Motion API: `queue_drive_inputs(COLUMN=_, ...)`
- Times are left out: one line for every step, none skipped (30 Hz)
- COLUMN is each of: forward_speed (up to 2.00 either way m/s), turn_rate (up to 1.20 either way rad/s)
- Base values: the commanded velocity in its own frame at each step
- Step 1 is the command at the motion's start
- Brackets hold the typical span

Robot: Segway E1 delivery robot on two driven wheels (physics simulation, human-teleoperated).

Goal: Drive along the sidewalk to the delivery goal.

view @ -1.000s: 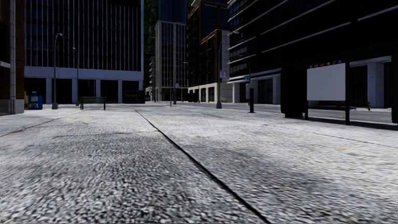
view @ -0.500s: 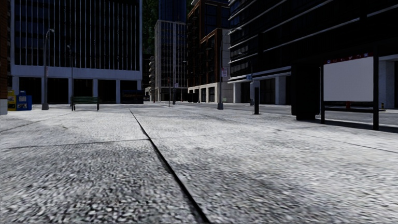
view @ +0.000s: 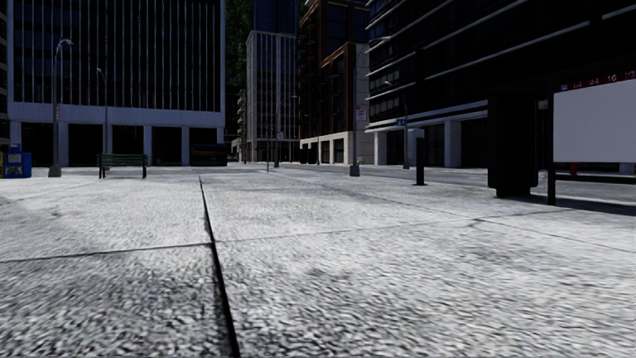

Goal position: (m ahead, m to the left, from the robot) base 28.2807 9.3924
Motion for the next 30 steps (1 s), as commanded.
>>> queue_drive_inputs(forward_speed=2.0, turn_rate=0.0)
queue_drive_inputs(forward_speed=2.0, turn_rate=0.0)
queue_drive_inputs(forward_speed=2.0, turn_rate=0.0)
queue_drive_inputs(forward_speed=2.0, turn_rate=0.0)
queue_drive_inputs(forward_speed=2.0, turn_rate=0.0)
queue_drive_inputs(forward_speed=2.0, turn_rate=0.0)
queue_drive_inputs(forward_speed=2.0, turn_rate=0.0)
queue_drive_inputs(forward_speed=2.0, turn_rate=0.0)
queue_drive_inputs(forward_speed=2.0, turn_rate=0.0)
queue_drive_inputs(forward_speed=2.0, turn_rate=0.0)
queue_drive_inputs(forward_speed=2.0, turn_rate=0.0)
queue_drive_inputs(forward_speed=2.0, turn_rate=0.0)
queue_drive_inputs(forward_speed=2.0, turn_rate=0.0)
queue_drive_inputs(forward_speed=2.0, turn_rate=0.0)
queue_drive_inputs(forward_speed=2.0, turn_rate=0.0)
queue_drive_inputs(forward_speed=2.0, turn_rate=0.0)
queue_drive_inputs(forward_speed=2.0, turn_rate=0.0)
queue_drive_inputs(forward_speed=2.0, turn_rate=0.0)
queue_drive_inputs(forward_speed=2.0, turn_rate=0.0)
queue_drive_inputs(forward_speed=2.0, turn_rate=0.0)
queue_drive_inputs(forward_speed=2.0, turn_rate=0.0)
queue_drive_inputs(forward_speed=2.0, turn_rate=0.0)
queue_drive_inputs(forward_speed=2.0, turn_rate=0.0)
queue_drive_inputs(forward_speed=2.0, turn_rate=0.0)
queue_drive_inputs(forward_speed=2.0, turn_rate=0.0)
queue_drive_inputs(forward_speed=2.0, turn_rate=0.0)
queue_drive_inputs(forward_speed=2.0, turn_rate=0.0)
queue_drive_inputs(forward_speed=2.0, turn_rate=0.0)
queue_drive_inputs(forward_speed=2.0, turn_rate=0.0)
queue_drive_inputs(forward_speed=2.0, turn_rate=0.0)
